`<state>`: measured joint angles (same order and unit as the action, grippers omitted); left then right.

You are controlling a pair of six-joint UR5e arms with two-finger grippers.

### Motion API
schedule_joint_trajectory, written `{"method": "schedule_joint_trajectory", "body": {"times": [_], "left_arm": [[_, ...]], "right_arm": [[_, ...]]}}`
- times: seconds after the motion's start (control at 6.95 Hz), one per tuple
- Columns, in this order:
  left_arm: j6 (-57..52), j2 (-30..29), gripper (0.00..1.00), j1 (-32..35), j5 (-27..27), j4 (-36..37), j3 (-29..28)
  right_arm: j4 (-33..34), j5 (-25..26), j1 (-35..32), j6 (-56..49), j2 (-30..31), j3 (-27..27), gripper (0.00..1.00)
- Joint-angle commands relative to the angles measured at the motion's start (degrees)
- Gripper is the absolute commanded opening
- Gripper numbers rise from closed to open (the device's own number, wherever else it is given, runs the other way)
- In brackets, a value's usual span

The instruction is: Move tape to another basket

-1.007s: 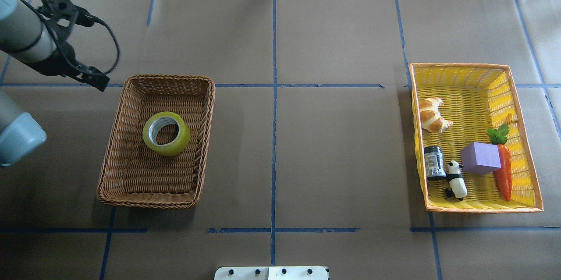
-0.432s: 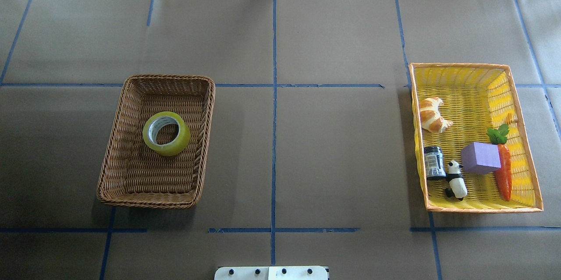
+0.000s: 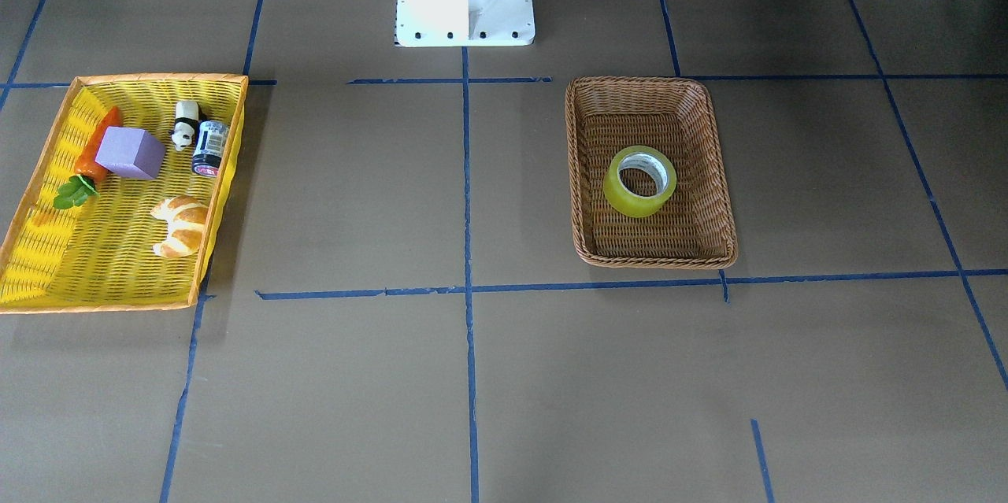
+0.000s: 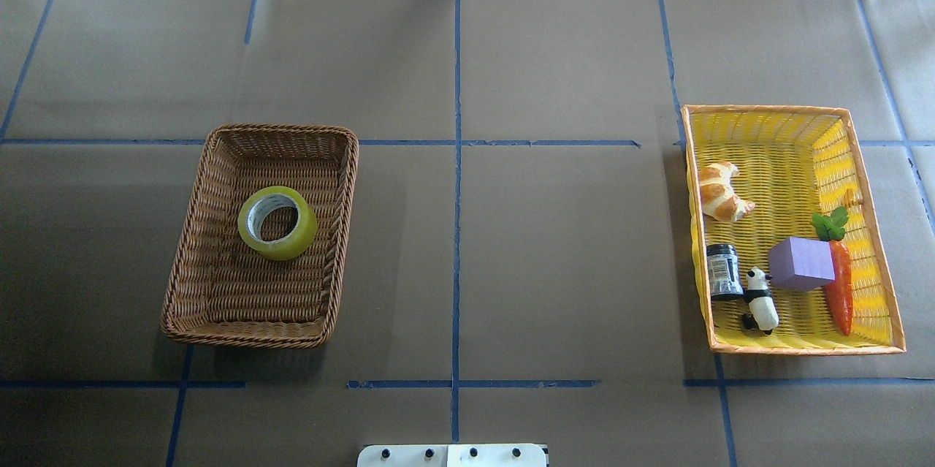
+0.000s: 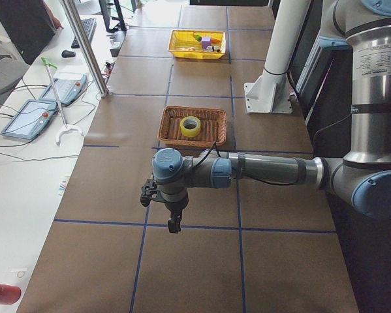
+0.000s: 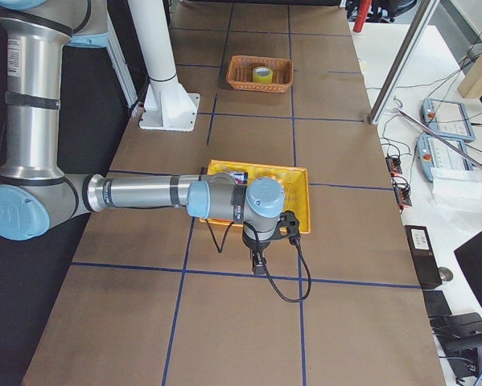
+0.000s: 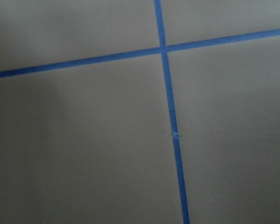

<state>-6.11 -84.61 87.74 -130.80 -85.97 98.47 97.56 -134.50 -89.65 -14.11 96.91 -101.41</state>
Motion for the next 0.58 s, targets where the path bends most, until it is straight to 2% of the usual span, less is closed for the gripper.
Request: {"method": "schedule_joint_trajectory", "body": {"times": [0.0,0.43], "left_arm": [[0.04,0.57,1.0,0.15,0.54,0.01,1.61],[-0.04,0.76,1.0,0.06,-0.06,0.45,1.1]], "right_arm": [[0.0,-0.06,0.0,1.09,-0.06,0.07,1.0],[-0.09,-0.06,0.0,1.45,-0.15,-0.02,1.0]]}}
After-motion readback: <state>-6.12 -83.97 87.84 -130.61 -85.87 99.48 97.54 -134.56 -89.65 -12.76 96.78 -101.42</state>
